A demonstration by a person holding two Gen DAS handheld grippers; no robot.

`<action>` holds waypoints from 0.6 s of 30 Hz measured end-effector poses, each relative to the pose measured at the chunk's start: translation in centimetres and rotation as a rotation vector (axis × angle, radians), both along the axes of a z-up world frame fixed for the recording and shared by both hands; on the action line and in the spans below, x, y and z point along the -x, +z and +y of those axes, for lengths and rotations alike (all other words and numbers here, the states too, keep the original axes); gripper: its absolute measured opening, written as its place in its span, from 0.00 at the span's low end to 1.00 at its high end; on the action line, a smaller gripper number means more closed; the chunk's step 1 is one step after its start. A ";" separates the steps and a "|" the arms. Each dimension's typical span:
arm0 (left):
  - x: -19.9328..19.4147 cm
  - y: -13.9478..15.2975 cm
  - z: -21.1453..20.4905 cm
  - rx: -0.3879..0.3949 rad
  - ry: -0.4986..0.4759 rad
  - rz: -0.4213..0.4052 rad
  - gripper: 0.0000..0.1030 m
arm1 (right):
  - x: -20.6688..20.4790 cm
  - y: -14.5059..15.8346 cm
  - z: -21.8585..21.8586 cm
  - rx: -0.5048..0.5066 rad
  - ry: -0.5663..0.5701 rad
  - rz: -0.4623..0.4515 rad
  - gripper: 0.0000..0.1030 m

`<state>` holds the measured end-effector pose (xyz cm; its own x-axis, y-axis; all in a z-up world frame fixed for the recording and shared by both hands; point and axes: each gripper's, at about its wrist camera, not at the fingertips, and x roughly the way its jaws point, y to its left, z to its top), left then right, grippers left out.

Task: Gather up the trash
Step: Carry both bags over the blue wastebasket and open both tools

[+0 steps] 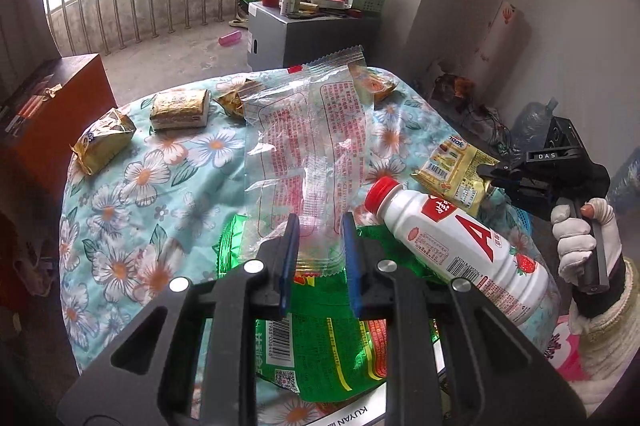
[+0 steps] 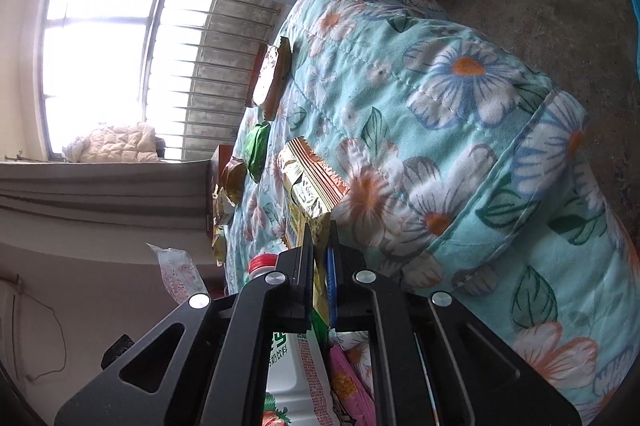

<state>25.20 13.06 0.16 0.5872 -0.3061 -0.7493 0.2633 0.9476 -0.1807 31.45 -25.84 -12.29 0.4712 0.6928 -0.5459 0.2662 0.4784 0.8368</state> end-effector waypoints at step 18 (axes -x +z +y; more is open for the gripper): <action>4.0 4.3 -0.3 0.004 0.033 -0.165 0.19 | 3.3 4.0 -2.5 -0.023 -0.027 -0.126 0.05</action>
